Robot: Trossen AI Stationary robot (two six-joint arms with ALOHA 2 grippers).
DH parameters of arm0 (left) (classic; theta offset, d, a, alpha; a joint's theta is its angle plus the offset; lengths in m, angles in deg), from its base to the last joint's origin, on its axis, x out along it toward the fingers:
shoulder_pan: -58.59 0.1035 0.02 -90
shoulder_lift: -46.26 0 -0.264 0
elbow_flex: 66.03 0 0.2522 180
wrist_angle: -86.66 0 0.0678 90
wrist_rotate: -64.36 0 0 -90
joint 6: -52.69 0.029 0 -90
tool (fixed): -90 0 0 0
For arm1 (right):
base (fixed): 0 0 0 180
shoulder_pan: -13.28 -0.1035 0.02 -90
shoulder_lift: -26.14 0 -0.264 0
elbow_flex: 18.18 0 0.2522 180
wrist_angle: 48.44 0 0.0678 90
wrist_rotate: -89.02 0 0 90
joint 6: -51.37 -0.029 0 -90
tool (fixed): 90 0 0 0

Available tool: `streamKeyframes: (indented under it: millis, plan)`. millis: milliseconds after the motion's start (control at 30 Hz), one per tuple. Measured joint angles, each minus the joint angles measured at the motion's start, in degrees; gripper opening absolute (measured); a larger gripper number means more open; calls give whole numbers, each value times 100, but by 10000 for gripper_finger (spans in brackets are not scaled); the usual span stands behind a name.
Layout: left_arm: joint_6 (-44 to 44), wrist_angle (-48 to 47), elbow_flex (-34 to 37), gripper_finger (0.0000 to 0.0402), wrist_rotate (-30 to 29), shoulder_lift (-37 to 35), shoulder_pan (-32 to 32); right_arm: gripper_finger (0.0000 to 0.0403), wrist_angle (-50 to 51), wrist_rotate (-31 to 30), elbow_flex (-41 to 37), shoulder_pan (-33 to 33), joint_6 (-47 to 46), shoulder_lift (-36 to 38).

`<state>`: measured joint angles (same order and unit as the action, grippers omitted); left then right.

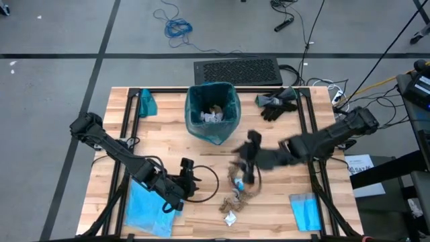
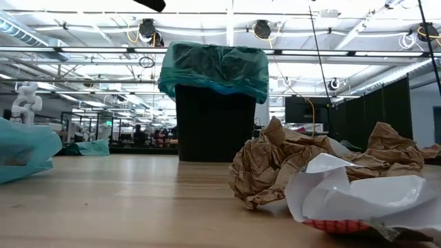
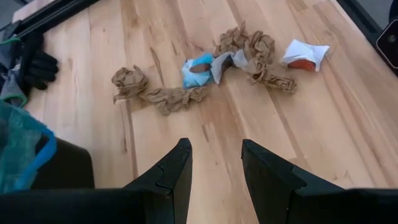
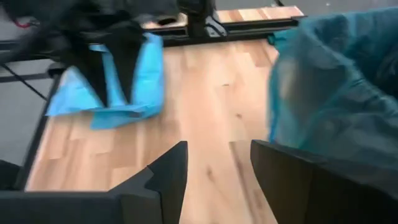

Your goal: Place trash/remove bag and relplace

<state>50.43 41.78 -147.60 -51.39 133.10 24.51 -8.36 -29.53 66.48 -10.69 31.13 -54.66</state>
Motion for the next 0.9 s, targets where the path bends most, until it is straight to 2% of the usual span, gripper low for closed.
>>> streamKeyframes:
  millis: [167,300,567,700,900]
  plan:
    - [-1,128,0,136,-7,17,0,155,-283,-724,-561,-955,-903,-9]
    - [7,300,-2,136,-20,17,0,153,-1032,-1024,-1329,-1447,-1608,-28]
    - [11,375,-2,136,-24,17,63,153,-2576,-1002,-2656,-1772,-2747,-624]
    - [5,370,-2,136,-24,17,108,153,-2971,-811,-2801,-1856,-3111,-1053]
    - [9,365,-2,136,-25,17,111,153,-3762,-551,-2799,-1973,-3189,-1690]
